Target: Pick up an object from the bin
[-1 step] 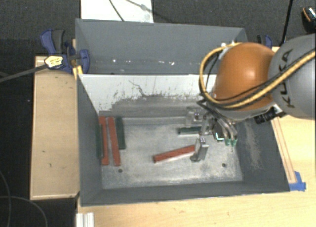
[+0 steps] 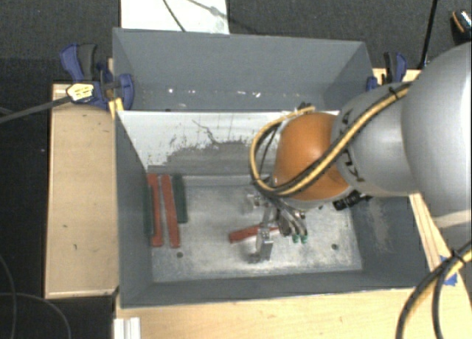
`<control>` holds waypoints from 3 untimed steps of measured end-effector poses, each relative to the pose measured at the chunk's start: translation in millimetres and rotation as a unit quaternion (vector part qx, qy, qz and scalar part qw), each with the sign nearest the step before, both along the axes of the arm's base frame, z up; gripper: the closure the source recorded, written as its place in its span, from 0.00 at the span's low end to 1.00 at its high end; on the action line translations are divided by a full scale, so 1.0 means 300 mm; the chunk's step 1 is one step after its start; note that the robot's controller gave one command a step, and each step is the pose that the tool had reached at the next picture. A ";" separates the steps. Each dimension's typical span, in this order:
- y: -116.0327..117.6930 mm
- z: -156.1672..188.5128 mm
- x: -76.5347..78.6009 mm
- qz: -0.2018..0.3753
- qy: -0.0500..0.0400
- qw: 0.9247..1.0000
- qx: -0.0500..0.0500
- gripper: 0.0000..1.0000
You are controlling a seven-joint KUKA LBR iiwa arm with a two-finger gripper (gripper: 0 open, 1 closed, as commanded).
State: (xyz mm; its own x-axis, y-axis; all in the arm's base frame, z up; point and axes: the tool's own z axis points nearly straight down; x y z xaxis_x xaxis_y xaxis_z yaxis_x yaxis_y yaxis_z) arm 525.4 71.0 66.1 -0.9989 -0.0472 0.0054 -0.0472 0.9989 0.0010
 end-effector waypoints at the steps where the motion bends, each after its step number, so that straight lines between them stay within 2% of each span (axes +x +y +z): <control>1: -0.002 0.014 0.007 -0.003 -0.004 1.000 0.000 1.00; 2: 0.021 0.014 -0.029 0.095 -0.002 0.995 0.000 1.00; 3: -0.012 0.466 0.030 0.073 -0.008 0.997 0.000 1.00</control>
Offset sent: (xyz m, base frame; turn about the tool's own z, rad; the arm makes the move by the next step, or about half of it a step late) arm 0.0000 0.0000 0.0000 0.0000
